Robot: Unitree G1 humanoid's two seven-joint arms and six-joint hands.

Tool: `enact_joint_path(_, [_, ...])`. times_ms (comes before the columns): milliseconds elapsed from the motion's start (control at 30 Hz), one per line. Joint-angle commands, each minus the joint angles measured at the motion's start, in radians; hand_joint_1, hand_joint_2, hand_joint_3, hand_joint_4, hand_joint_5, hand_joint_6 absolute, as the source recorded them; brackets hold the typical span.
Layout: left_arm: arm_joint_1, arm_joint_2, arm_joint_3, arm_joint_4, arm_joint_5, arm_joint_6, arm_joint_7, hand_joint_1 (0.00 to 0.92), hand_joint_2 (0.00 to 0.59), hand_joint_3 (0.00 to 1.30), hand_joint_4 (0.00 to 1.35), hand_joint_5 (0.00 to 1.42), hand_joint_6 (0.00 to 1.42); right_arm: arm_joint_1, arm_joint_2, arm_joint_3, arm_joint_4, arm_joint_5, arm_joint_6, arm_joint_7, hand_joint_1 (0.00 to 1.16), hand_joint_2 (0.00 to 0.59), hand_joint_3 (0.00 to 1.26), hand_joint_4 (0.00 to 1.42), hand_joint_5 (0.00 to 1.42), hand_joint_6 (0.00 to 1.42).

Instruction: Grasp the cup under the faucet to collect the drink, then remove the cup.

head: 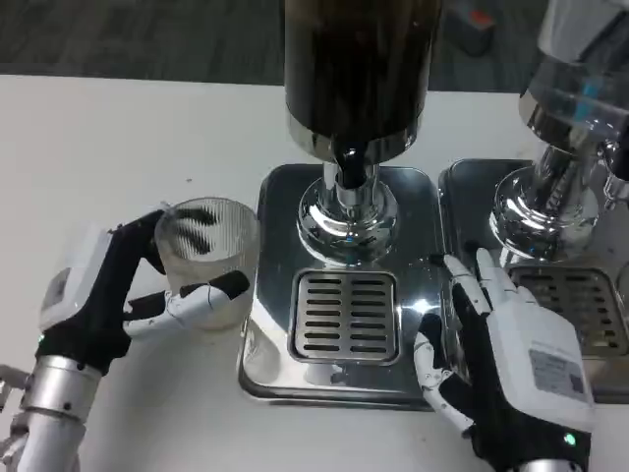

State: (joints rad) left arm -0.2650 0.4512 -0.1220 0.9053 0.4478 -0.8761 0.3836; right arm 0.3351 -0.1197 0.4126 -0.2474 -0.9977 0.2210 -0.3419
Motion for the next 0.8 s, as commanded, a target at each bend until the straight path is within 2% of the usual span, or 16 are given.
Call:
enact_joint_path(33, [-0.07, -0.02, -0.039, 0.013, 0.031, -0.017, -0.013, 0.409, 0.099, 0.5, 0.6, 0.8, 0.76, 0.022, -0.004, -0.012, -0.037, -0.014, 0.016, -0.007, 0.38, 0.584, 0.16, 0.02, 0.09, 0.1])
enact_joint_path(367, [-0.157, -0.067, -0.123, 0.105, 0.074, -0.02, -0.05, 0.416, 0.095, 0.5, 0.6, 0.79, 0.75, 0.081, -0.004, -0.039, -0.101, -0.015, 0.036, -0.016, 0.4, 0.584, 0.16, 0.02, 0.09, 0.11])
enact_joint_path(500, [-0.186, -0.09, -0.15, 0.148, 0.091, -0.007, -0.042, 0.416, 0.095, 0.5, 0.59, 0.79, 0.74, 0.098, 0.015, -0.048, -0.105, 0.01, 0.029, -0.034, 0.4, 0.586, 0.16, 0.02, 0.09, 0.11])
enact_joint_path(633, [-0.21, -0.109, -0.175, 0.172, 0.118, 0.0, -0.011, 0.416, 0.095, 0.5, 0.59, 0.79, 0.74, 0.1, 0.025, -0.041, -0.101, 0.003, 0.031, -0.037, 0.4, 0.586, 0.16, 0.02, 0.1, 0.12])
enact_joint_path(800, [-0.234, -0.128, -0.231, 0.175, 0.205, 0.032, 0.106, 0.417, 0.094, 0.49, 0.58, 0.77, 0.69, 0.101, 0.032, -0.042, -0.103, -0.004, 0.034, -0.032, 0.4, 0.586, 0.16, 0.02, 0.1, 0.12])
